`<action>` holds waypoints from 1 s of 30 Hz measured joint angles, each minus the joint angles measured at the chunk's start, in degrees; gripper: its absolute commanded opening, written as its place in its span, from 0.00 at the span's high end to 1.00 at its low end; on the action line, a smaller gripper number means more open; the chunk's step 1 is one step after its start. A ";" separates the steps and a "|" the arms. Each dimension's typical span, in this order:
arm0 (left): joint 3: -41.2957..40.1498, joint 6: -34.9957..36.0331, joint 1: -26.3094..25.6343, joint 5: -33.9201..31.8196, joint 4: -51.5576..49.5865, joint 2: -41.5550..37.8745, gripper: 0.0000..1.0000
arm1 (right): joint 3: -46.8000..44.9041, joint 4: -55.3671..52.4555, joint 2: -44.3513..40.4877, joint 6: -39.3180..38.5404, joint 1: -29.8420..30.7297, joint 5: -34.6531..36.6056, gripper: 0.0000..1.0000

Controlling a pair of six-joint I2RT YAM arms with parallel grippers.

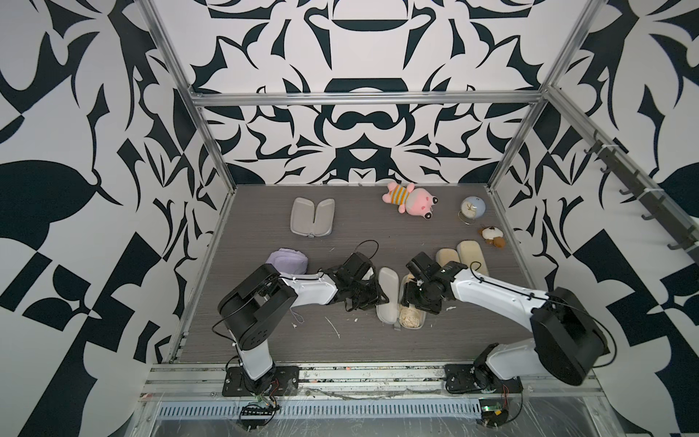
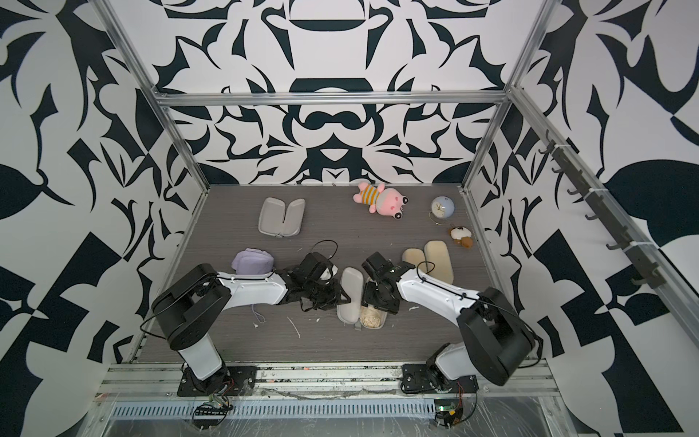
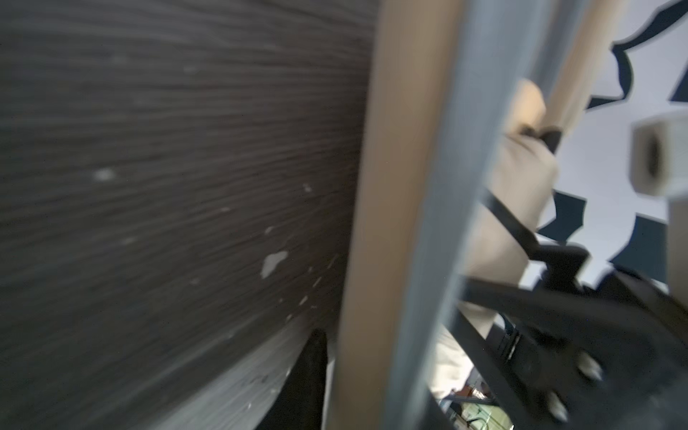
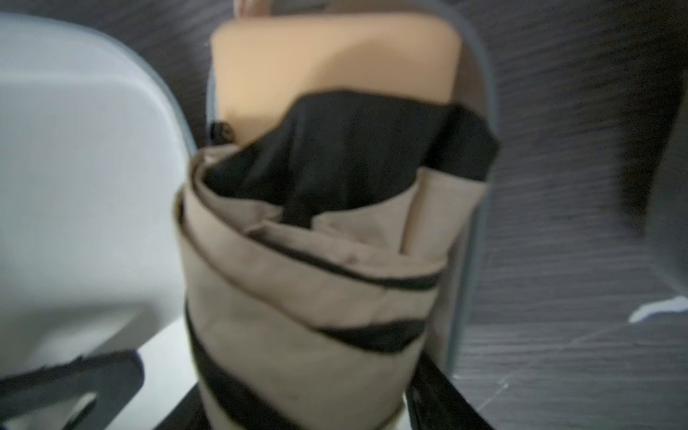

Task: Put umbrellas into zippered umbrella sleeves
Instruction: Adjust the umbrella in the umbrella sleeve.

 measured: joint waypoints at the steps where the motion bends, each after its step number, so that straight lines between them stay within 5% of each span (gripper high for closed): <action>1: -0.72 -0.59 -0.02 -0.04 1.31 -0.07 0.90 | 0.46 0.04 0.98 -0.02 0.00 0.61 0.48; 5: -2.43 -1.86 0.15 -1.40 2.86 -1.01 1.00 | 3.87 -1.20 2.80 -2.51 -0.24 1.03 0.79; 11: -0.44 0.74 0.20 -7.58 -4.87 -5.81 1.00 | 17.79 -12.35 1.95 -12.26 -2.27 -5.49 0.98; 15: 1.90 2.60 0.22 -12.94 -10.32 -7.39 1.00 | 21.81 -18.95 -2.03 -16.41 -2.34 -13.60 1.00; 20: 3.63 3.98 0.22 -17.14 -15.08 -7.39 1.00 | 15.76 -28.15 -7.56 -17.22 0.35 -25.86 1.00; 30: 4.17 11.17 -1.27 -19.76 -19.56 -9.14 1.00 | 14.95 -33.46 0.39 -22.47 -5.40 -30.42 1.00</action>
